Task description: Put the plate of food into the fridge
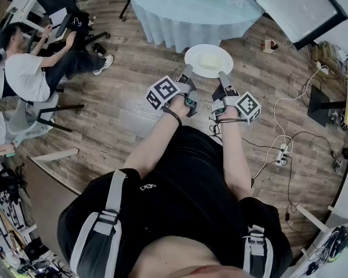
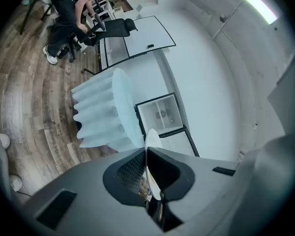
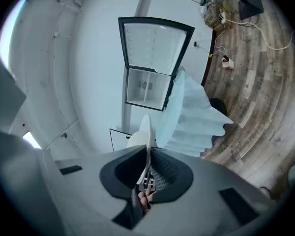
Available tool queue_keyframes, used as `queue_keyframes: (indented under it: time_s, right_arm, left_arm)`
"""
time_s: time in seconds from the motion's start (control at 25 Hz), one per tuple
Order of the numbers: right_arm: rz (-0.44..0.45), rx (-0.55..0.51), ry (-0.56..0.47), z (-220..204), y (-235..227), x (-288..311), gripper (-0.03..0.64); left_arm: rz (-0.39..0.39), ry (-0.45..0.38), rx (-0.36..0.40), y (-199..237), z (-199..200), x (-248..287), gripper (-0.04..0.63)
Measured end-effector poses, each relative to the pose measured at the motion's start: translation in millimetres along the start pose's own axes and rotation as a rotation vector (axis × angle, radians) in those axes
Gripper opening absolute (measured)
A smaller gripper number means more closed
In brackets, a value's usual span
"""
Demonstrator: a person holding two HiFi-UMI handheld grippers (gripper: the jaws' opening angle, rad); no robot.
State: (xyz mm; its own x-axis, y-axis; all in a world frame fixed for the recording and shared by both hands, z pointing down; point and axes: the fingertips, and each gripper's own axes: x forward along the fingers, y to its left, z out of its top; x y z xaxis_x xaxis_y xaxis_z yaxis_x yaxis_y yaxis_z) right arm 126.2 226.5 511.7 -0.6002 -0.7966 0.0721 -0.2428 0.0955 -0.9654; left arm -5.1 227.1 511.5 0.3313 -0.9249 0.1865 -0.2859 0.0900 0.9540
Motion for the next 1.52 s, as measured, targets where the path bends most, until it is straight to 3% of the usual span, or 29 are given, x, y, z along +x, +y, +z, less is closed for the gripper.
queue_keyframes:
  time_s: [0.76,1.08,1.28,1.52]
  right_arm:
    - [0.025,0.030,-0.016,19.6,-5.5,-13.5,0.029]
    - [0.040,0.052,0.039,2.4,-5.9,-6.7,0.028]
    - [0.014,0.004,0.118,-25.5,-3.7,9.8,0.029]
    - [-0.018,0.027,0.014,15.8,-12.4,15.0,0.028]
  left_arm:
    - [-0.015,0.003,0.005,-9.5,-22.9,2.0,0.020]
    - [0.017,-0.032,0.019,-1.2,-14.1,-15.5,0.020]
    - [0.068,-0.054,-0.039,25.3,7.7,-27.3,0.023]
    - [0.031,0.034,0.013,6.4,-0.2,22.4,0.023]
